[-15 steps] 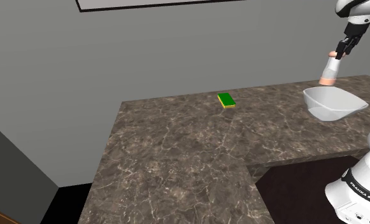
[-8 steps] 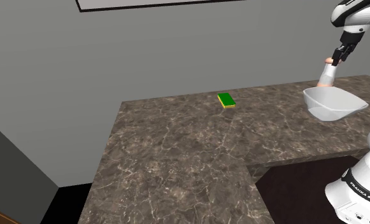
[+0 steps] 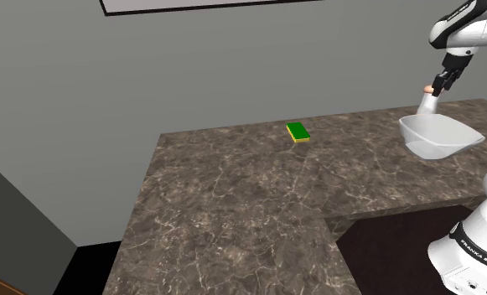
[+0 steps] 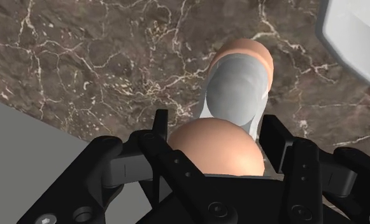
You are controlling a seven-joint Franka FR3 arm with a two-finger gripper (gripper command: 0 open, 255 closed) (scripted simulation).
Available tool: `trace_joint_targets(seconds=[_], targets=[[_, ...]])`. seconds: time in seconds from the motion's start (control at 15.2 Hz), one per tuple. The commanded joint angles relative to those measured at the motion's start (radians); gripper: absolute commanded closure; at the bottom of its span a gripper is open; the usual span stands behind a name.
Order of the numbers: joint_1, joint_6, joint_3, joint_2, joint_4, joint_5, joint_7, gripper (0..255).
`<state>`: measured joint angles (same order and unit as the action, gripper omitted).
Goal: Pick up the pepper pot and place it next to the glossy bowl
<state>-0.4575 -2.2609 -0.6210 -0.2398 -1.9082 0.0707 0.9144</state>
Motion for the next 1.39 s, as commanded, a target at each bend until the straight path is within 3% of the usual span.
trace_joint_targets(seconds=[0.0, 0.4, 0.46, 0.79, 1.06, 1.32], targets=[[-0.001, -0.011, 0.002, -0.006, -0.006, 0.004, 0.002, 255], [-0.001, -0.011, 0.002, -0.006, -0.006, 0.004, 0.002, 255], [-0.001, -0.011, 0.002, -0.006, -0.006, 0.005, 0.002, 0], [-0.001, -0.011, 0.002, -0.006, -0.006, 0.005, 0.002, 0], [0.025, 0.094, -0.012, 0.071, 0.036, -0.053, -0.036, 0], [0.025, 0.094, -0.011, 0.071, 0.036, -0.053, -0.036, 0]])
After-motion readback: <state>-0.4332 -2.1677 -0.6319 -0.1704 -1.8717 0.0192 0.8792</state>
